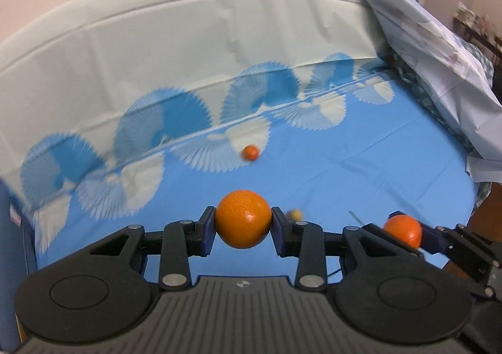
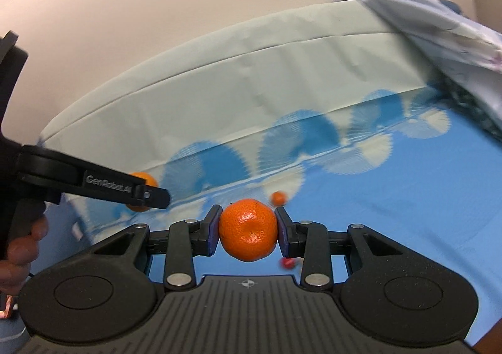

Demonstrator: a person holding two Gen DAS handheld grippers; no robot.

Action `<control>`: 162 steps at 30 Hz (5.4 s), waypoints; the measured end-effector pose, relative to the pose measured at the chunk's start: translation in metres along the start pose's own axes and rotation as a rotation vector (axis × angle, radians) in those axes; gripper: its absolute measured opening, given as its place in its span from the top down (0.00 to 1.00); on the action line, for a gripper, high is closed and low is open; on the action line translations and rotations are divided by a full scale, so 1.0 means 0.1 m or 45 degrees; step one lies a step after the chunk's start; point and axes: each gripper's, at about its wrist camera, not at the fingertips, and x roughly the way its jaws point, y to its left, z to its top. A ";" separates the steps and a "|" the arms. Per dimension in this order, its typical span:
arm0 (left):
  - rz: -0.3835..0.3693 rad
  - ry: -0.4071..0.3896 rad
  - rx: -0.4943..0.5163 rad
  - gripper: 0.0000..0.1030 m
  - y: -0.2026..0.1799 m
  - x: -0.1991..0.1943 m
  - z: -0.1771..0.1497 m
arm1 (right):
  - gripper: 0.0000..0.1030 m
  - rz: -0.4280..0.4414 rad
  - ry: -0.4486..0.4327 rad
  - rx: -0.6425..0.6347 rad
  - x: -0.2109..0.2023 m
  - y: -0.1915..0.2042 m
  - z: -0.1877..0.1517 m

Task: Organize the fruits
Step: 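Carry both held oranges over the cardboard box, then open the left gripper to drop its orange while the right releases its orange, then grasp a red tomato with the left gripper while the right grasps a yellow pear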

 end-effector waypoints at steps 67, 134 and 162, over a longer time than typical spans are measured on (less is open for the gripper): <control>0.477 -0.536 0.002 0.60 0.87 -5.44 -2.23 | 0.63 0.740 -0.425 -0.529 -4.14 1.88 0.57; 0.125 0.008 -0.150 0.00 0.16 1.35 -1.12 | 0.17 -0.356 0.059 -0.270 1.13 -0.59 -0.97; -0.205 0.185 0.013 0.34 -0.57 3.26 -0.70 | 0.73 -0.383 0.172 -0.213 2.18 -1.32 -1.08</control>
